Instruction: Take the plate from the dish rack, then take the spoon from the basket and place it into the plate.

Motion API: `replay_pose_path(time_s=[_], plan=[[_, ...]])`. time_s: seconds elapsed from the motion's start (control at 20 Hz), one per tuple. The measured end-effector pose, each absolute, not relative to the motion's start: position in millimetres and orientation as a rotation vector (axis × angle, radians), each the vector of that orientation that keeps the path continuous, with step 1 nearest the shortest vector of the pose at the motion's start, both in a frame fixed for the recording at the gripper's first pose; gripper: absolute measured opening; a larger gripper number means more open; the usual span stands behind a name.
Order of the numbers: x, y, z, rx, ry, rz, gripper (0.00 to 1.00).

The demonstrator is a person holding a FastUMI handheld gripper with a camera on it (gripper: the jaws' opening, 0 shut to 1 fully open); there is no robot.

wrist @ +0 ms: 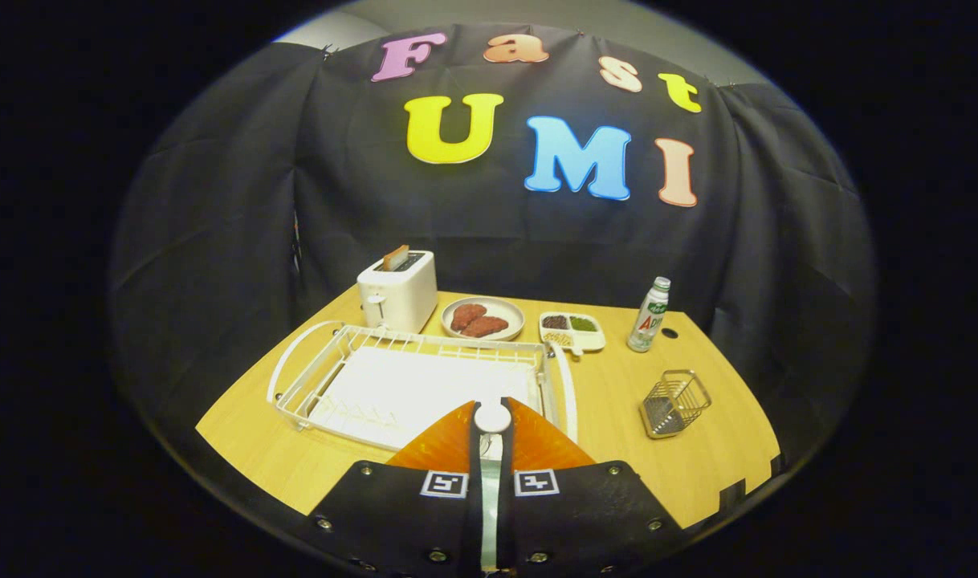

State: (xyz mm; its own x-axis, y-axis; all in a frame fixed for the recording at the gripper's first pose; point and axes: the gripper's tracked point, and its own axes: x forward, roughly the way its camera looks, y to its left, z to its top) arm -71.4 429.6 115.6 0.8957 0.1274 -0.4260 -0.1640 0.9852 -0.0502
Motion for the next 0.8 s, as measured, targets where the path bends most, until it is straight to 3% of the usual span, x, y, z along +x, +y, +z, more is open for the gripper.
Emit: replay_pose_path(time_s=[0.8], plan=[[-104,435,132,-0.116,0.384,0.163,0.07]])
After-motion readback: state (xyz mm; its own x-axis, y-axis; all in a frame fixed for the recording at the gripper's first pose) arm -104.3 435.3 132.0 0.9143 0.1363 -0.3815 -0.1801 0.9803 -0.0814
